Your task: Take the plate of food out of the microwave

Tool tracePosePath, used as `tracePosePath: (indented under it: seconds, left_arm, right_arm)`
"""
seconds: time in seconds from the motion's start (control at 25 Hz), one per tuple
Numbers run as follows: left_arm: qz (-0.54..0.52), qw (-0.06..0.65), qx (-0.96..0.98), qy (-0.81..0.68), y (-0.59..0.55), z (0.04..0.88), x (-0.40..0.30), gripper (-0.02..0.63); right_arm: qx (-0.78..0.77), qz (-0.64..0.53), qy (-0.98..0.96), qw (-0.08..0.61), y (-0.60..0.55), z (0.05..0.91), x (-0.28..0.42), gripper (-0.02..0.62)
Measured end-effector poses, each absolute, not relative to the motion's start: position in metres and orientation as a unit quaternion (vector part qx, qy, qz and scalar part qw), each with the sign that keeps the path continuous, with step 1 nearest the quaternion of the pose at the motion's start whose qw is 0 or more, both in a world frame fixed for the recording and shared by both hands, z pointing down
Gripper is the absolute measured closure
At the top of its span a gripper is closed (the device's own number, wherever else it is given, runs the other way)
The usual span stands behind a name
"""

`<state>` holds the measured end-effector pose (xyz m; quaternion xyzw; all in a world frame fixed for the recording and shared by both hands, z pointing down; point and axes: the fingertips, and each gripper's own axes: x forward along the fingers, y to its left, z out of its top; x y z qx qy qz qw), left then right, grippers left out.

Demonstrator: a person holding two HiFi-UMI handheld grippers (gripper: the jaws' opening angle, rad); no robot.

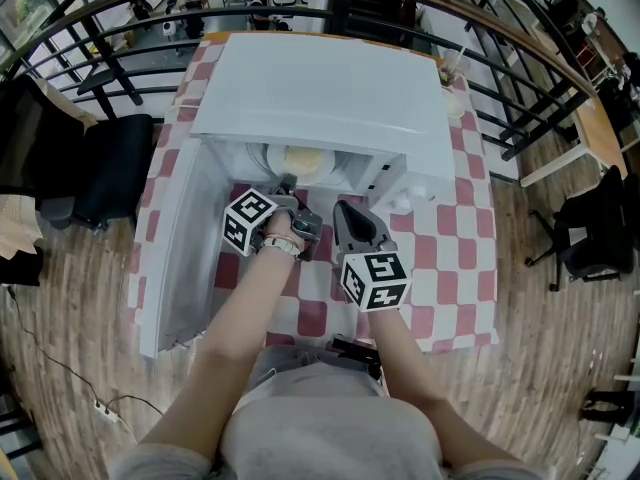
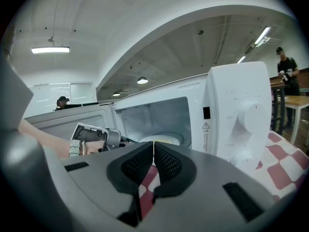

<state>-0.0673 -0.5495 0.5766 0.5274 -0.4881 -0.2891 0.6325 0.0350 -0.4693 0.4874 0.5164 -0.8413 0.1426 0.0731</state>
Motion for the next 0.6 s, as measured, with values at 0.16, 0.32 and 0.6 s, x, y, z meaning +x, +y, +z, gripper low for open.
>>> tracePosePath:
  seconds: [0.16, 0.32, 0.6]
  left_arm:
    - [-0.305, 0.625, 0.532, -0.483, -0.543, 0.578, -0.069, 0.594]
    - [-0.309, 0.616, 0.547, -0.475, -0.537, 0.57, -0.066, 0.594]
    - [-0.316, 0.61, 0.557, -0.467, -0.526, 0.557, -0.065, 0.594]
  right_arm:
    - [0.516, 0.14, -0.842, 0.074, -0.467, 0.486, 0.035, 0.568]
    - [0.518, 0.139, -0.841, 0.074, -0.465, 0.484, 0.038, 0.568]
    - [0.516, 0.133, -0.844, 0.068, -0.459, 0.476, 0.036, 0.569]
